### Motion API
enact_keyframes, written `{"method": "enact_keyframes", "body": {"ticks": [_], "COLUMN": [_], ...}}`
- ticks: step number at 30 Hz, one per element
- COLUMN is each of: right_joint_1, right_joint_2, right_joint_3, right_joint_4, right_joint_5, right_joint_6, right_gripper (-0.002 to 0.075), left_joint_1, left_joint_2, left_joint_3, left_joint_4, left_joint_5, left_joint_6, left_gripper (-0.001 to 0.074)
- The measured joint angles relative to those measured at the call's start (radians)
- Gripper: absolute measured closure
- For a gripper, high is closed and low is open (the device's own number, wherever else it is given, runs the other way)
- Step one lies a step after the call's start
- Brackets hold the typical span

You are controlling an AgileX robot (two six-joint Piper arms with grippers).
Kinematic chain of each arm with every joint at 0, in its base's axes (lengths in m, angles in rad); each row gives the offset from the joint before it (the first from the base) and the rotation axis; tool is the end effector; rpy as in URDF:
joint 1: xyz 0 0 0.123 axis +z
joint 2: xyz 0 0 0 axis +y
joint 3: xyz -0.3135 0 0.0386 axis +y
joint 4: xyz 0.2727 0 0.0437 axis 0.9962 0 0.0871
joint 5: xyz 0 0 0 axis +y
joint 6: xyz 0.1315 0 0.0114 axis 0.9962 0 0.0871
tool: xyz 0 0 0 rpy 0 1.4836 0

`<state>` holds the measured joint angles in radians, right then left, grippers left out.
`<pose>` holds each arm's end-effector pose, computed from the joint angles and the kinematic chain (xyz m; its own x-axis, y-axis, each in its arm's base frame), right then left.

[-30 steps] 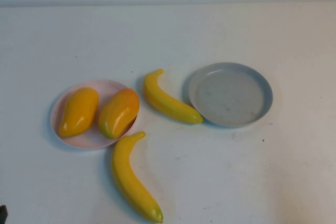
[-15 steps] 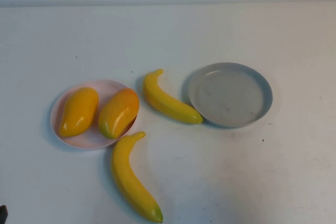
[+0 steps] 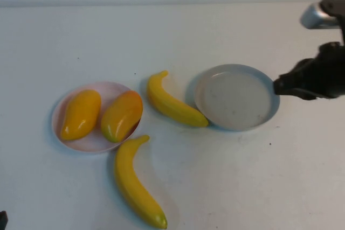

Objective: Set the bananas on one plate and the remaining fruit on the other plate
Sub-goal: Put another type of fruit in the right plate

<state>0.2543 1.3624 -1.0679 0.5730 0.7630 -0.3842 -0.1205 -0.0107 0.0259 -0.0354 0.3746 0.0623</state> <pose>0.3012 0.1294 0.3057 -0.7716 -0.1506 -0.6180 -0.4235 0.8466 0.3224 0.0846 -0.0120 0.1584 -0.2916 0.0649 -0.9543 0.1411 0.9897 0.0242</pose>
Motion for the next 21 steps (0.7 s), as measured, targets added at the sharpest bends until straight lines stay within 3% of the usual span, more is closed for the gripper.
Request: {"method": "enact_keyframes", "body": {"ticks": [10, 17, 21], "right_joint_1": [0.217, 0.273, 0.289], "right_joint_2": [0.351, 0.557, 0.658], "right_joint_3": [-0.371, -0.616, -0.731], "right_joint_4": [-0.197, -0.221, -0.221], "right_joint_5": [0.054, 0.139, 0.192], "right_joint_6": [0.012, -0.071, -0.114], "right_gripper": [0.0741, 0.0738, 0.0673], "left_joint_1": [0.0, 0.0, 0.0], "left_joint_2": [0.0, 0.0, 0.0], "left_joint_3": [0.0, 0.0, 0.0], "left_joint_4": [0.0, 0.0, 0.0], "left_joint_5": [0.0, 0.0, 0.0], "left_joint_6": [0.0, 0.001, 0.001], "left_gripper": [0.0734, 0.0734, 0.0734]}}
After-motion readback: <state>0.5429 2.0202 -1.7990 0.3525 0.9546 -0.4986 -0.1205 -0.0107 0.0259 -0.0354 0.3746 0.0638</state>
